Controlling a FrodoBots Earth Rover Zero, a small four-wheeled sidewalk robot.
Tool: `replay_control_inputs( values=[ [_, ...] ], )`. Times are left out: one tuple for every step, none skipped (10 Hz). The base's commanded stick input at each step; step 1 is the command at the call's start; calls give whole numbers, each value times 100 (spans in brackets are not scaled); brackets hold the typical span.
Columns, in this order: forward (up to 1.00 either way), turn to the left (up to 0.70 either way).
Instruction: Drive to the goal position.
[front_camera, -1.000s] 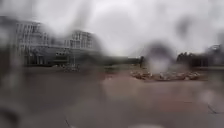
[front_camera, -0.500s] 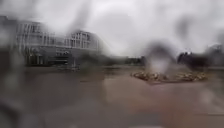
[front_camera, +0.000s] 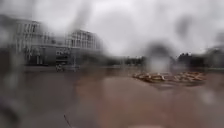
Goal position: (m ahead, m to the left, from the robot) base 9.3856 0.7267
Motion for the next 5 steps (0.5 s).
replay_control_inputs(
  values=[
    [100, 3],
    [100, 3],
    [100, 3],
    [100, 3],
    [100, 3]
  ],
)
